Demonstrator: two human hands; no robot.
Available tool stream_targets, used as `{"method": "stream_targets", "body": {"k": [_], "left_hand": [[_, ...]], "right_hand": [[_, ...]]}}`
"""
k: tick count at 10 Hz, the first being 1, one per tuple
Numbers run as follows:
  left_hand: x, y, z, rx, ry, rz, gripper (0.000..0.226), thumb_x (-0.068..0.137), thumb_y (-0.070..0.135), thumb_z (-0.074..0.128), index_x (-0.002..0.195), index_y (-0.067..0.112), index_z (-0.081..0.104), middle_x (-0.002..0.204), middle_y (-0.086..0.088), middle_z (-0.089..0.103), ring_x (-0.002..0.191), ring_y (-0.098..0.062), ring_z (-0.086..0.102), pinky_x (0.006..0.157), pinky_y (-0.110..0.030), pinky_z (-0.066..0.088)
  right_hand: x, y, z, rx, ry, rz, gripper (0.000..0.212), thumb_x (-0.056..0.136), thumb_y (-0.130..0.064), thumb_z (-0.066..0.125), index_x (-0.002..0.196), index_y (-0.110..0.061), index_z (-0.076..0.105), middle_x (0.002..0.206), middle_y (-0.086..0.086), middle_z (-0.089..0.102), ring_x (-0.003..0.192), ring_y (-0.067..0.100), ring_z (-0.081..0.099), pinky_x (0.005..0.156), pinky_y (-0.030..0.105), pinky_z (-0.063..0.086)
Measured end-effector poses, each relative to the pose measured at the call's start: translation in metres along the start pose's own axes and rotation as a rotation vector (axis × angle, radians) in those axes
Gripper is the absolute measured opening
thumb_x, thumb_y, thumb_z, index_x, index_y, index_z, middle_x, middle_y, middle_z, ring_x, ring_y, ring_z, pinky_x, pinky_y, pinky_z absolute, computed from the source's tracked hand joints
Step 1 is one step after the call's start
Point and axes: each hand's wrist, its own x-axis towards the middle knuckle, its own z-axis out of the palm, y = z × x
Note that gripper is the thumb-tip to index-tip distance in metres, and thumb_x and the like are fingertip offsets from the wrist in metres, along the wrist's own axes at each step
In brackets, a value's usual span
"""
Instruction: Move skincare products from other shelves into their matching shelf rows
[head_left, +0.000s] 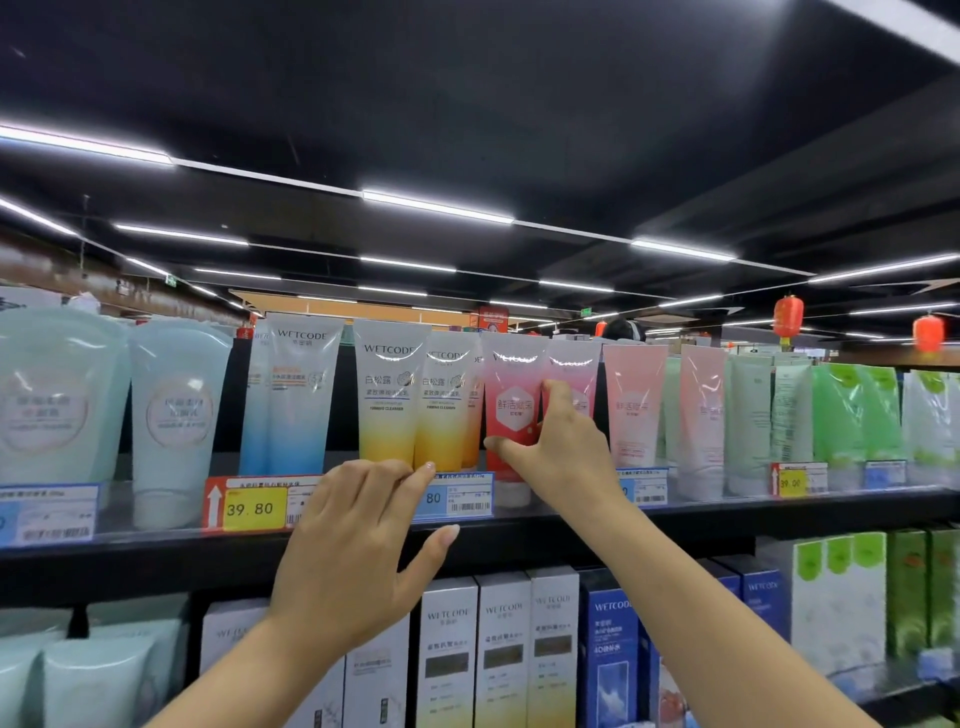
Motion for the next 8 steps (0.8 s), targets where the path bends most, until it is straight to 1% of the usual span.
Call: {"method": "stream_targets", "body": {"k": [1,2,3,4,5,6,7,8], "left_hand": [[0.0,0.0,0.0,0.002,-0.014,0.002,0.059,0.092,0.053,0.039,0.124,0.009,0.061,0.108,-0.004,0.058,0.099,-0.024,0.052,0.087,-0.038,0.042],[-0.001,0.0,-0.001,-0.003,-0.018,0.004,0.059,0.092,0.053,0.04,0.125,0.009,0.06,0.108,-0.003,0.058,0.099,-0.024,0.051,0.087,-0.038,0.043],[-0.001,0.0,-0.002,-0.013,-0.004,0.01,0.057,0.091,0.051,0.043,0.125,0.009,0.06,0.108,-0.003,0.058,0.099,-0.023,0.051,0.088,-0.036,0.041],[0.0,0.002,-0.006,-0.03,-0.002,0.01,0.053,0.091,0.048,0.044,0.124,0.009,0.06,0.108,-0.002,0.058,0.099,-0.023,0.052,0.088,-0.037,0.044],[0.0,0.002,-0.011,-0.075,-0.004,0.03,0.052,0.091,0.044,0.045,0.125,0.008,0.059,0.11,-0.003,0.058,0.101,-0.023,0.053,0.092,-0.038,0.043],[-0.007,0.0,-0.021,-0.075,-0.03,0.102,0.05,0.089,0.039,0.048,0.126,0.006,0.058,0.122,-0.009,0.056,0.115,-0.026,0.05,0.106,-0.043,0.034],[-0.027,0.0,-0.038,-0.037,0.011,0.207,0.047,0.088,0.034,0.052,0.123,0.005,0.061,0.126,-0.014,0.056,0.12,-0.03,0.05,0.107,-0.049,0.034],[-0.051,0.013,-0.055,-0.103,-0.023,0.201,0.044,0.087,0.031,0.057,0.123,0.005,0.061,0.127,-0.013,0.056,0.119,-0.03,0.051,0.105,-0.048,0.037]], "right_hand": [[-0.002,0.0,-0.002,0.015,-0.009,0.01,0.061,0.076,-0.044,0.074,0.121,-0.019,0.04,0.096,-0.009,0.052,0.084,0.011,0.056,0.061,0.016,0.04],[-0.007,0.0,-0.009,0.035,0.006,-0.017,0.058,0.079,-0.043,0.071,0.123,-0.018,0.043,0.096,-0.009,0.054,0.087,0.011,0.056,0.069,0.021,0.044],[-0.018,0.002,-0.021,0.063,0.031,-0.084,0.052,0.083,-0.04,0.068,0.126,-0.018,0.047,0.102,-0.007,0.057,0.091,0.008,0.054,0.076,0.02,0.044],[-0.037,0.005,-0.032,0.055,0.007,-0.166,0.049,0.086,-0.038,0.064,0.128,-0.019,0.049,0.115,-0.006,0.058,0.104,0.007,0.052,0.087,0.018,0.041],[-0.06,0.011,-0.039,0.014,-0.032,-0.249,0.047,0.088,-0.039,0.061,0.131,-0.022,0.048,0.122,-0.008,0.056,0.114,0.006,0.049,0.096,0.019,0.039],[-0.087,0.018,-0.044,-0.024,-0.044,-0.294,0.044,0.09,-0.038,0.059,0.129,-0.02,0.052,0.119,-0.008,0.057,0.112,0.007,0.048,0.094,0.014,0.033],[-0.12,0.024,-0.044,-0.023,-0.015,-0.371,0.043,0.088,-0.039,0.057,0.125,-0.017,0.057,0.117,-0.004,0.059,0.111,0.01,0.049,0.095,0.012,0.03],[-0.15,0.032,-0.036,0.014,-0.049,-0.475,0.043,0.087,-0.038,0.052,0.12,-0.012,0.06,0.113,0.0,0.062,0.109,0.012,0.051,0.098,0.016,0.034]]}}
